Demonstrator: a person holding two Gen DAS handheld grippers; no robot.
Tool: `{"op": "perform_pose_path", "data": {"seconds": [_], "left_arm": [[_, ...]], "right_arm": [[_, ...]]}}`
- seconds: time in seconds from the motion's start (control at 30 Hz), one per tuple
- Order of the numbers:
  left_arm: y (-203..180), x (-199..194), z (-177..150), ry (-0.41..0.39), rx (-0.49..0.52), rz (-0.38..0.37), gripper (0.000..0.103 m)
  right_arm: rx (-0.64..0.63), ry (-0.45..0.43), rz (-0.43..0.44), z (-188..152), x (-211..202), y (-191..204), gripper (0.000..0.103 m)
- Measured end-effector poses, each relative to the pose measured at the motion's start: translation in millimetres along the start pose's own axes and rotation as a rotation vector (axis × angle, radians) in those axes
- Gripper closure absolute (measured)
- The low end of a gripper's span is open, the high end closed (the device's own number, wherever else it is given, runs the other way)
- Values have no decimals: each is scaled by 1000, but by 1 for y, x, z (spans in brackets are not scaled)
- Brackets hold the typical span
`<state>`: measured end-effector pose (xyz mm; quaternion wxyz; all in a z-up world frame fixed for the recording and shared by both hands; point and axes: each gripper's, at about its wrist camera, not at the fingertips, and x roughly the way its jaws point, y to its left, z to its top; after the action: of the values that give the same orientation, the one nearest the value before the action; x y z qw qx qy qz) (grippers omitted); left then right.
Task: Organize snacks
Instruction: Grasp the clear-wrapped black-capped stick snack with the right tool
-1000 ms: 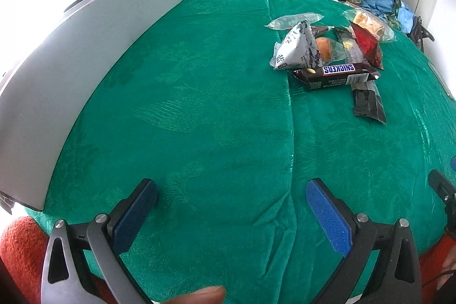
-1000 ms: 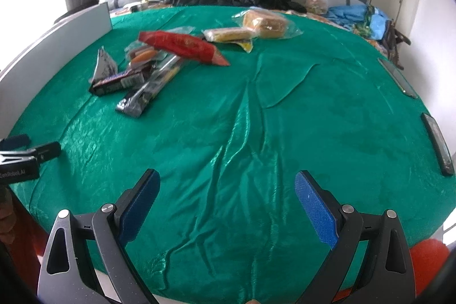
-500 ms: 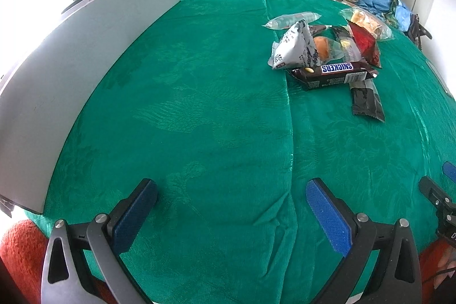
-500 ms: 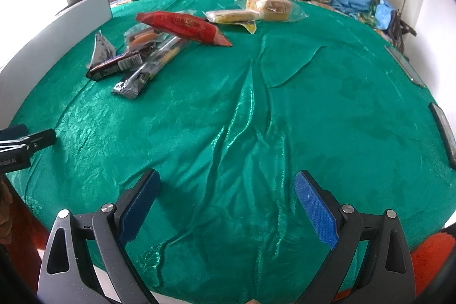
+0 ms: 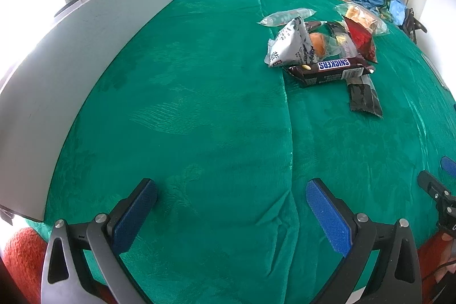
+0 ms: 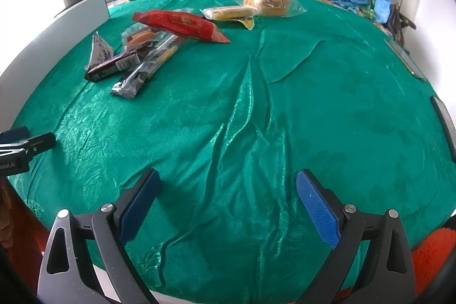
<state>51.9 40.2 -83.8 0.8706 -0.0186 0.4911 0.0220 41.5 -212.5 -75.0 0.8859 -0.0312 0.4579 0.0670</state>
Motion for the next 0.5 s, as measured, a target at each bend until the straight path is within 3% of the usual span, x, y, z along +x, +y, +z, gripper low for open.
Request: {"op": "perform_pose_path", "data": {"seconds": [0.13,0.37,0.5], "left_arm": [[0,0,-1,-3,4,-2,0],[1,0,-2,-35,0,0,0],[1,0,-3,-54,1,0,0]], "right_arm": [[9,86,1,11,4,2,5],[-7,143,182,70,26,33,8],[-58,149,162,104,54,60,9]]}}
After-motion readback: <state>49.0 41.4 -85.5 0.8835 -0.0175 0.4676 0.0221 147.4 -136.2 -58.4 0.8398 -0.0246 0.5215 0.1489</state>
